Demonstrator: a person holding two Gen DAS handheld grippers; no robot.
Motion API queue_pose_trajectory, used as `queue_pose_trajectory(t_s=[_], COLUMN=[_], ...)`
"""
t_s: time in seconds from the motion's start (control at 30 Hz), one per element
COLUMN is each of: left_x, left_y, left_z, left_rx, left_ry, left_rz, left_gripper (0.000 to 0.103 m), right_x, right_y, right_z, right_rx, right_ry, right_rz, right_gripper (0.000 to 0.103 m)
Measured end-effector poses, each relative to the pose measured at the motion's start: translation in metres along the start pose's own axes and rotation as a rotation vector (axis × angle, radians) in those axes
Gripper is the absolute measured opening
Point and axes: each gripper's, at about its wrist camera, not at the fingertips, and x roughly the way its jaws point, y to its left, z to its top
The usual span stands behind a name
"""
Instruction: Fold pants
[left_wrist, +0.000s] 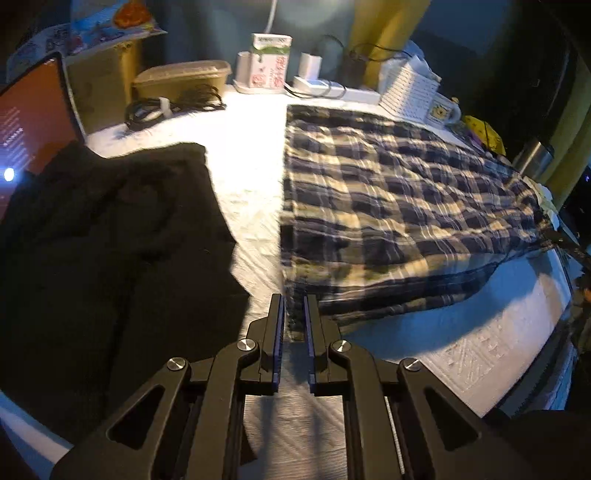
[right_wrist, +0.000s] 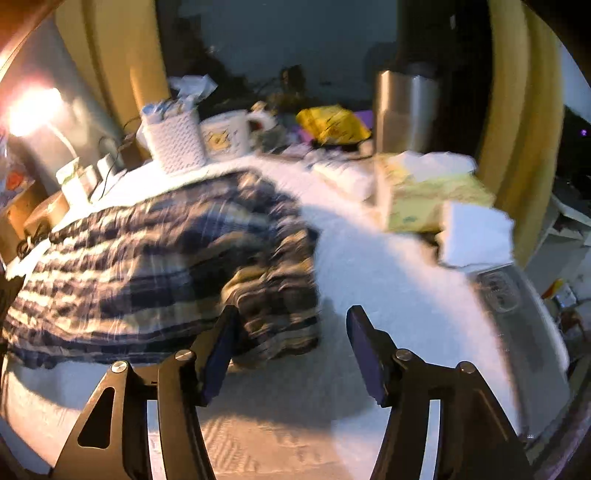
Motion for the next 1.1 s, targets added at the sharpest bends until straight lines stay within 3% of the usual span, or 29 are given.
queue_pose_trajectory(t_s=[0.13, 0.23, 0.37, 0.4, 0.5, 0.63, 0.77, 1.0, 1.1], left_x=[-0.012, -0.023, -0.029, -0.027, -0.017, -0.003, 0.023, 0.060, 0.063], left_y=[0.006, 0.000, -0.023, -0.033, -0.060, -0.095, -0.107, -0.096, -0.094], left_z=[0.011, 0.024, 0.036, 0.039, 0.039, 0.035, 0.034, 0.036, 0.039], left_rx=[-0.013, -0.002, 0.051, 0.068, 0.113, 0.188, 0.203, 0.171, 0.187], left_ry=[-0.056, -0.123, -0.178, -0.179, -0.163, -0.133, -0.070, 0.006, 0.014], left_rz=[0.062, 0.075, 0.004, -0.017, -0.089, -0.168, -0.177, -0.110, -0.103], left_gripper=[0.009, 0.009, 0.010, 0.015, 0.036, 0.037, 0.037, 0.037, 0.037], right_x=[-0.025, -0.038, -0.033, -0.029, -0.013, 0.004, 0.013, 0.053, 0.056], right_y=[-0.007, 0.005, 0.042, 0.051, 0.085, 0.128, 0.162, 0.186, 0.188], right_z=[0.011, 0.018, 0.023, 0.022, 0.017, 0.004, -0.010, -0.020, -0.014], right_rx=[0.019, -0.009, -0.086, -0.099, -0.148, -0.209, -0.270, -0.294, -0.299], right_ry=[-0.088, -0.137, -0.129, -0.119, -0.076, -0.012, 0.028, 0.134, 0.128], right_rz=[-0.045, -0.009, 0.085, 0.108, 0.187, 0.282, 0.344, 0.270, 0.264], right_gripper=[0.062, 0.062, 0.062, 0.062, 0.062, 0.062, 0.062, 0.062, 0.062])
